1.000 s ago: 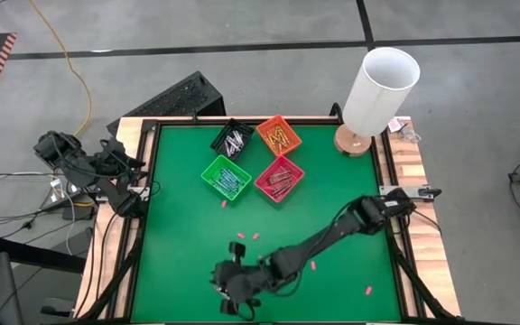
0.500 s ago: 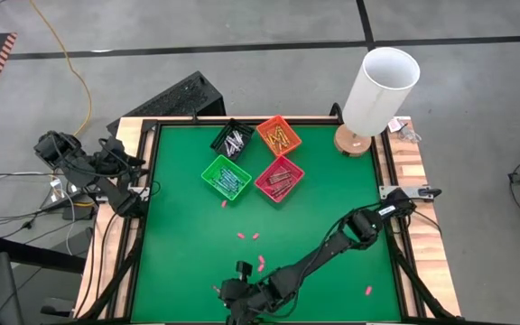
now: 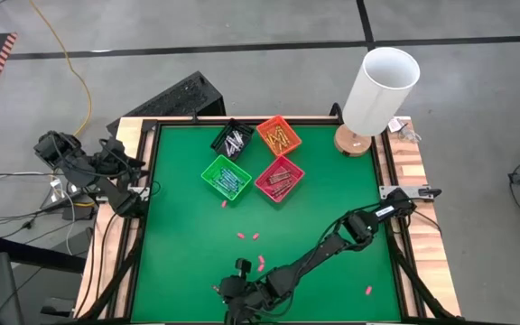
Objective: Sort crayons
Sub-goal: Put the brown crayon into the bin
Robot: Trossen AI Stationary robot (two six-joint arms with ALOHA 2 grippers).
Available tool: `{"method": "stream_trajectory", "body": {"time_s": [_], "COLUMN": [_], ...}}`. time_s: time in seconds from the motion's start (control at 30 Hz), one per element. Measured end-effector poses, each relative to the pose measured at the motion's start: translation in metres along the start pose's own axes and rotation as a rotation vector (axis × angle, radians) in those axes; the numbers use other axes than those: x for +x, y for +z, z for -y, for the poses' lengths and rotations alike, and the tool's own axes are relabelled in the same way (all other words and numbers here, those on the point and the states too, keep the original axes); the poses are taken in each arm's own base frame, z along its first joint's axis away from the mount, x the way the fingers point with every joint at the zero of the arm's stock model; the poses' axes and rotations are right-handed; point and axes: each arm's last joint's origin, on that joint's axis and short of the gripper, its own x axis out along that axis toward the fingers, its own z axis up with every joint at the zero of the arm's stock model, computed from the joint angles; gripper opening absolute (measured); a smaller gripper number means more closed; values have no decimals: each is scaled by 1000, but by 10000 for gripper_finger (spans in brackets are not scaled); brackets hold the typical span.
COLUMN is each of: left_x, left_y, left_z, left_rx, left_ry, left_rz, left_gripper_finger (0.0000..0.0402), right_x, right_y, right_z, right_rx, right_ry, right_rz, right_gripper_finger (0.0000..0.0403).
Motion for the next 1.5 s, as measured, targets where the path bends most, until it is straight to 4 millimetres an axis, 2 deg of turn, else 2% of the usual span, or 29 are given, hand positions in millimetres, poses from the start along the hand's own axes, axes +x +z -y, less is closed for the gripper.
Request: {"method": "stream_trajectory", "body": {"time_s": [0.3,0.6,0.73,0.87,1.07,1.27,1.5], "left_x": [0,0,0,0,0,0,0], "left_y": [0,0,0,0,0,0,0], "left_z": [0,0,0,0,0,0,0], "left_rx": [0,0,0,0,1,1,1], "left_ry": [-3,-3,-3,-3,-2,-2,-2], "left_rz": [-7,-6,-6,-6,-5,-4,-4], "left_gripper_finger": [213,213,213,213,213,213,213], "right_x": [13,11,9,9,7,-11,-38], "right_y": [-16,-24,-28,-31,-31,-14,20], "right_z": [1,7,15,18,23,25,46], "right_rx": [7,12,49,48,110,102,63], "right_ry": [16,-37,-65,-48,-55,-63,-122], "right_rz": [-55,-146,-247,-318,-382,-381,-382], "right_gripper_finger": [87,83,57,14,4,2,0]}}
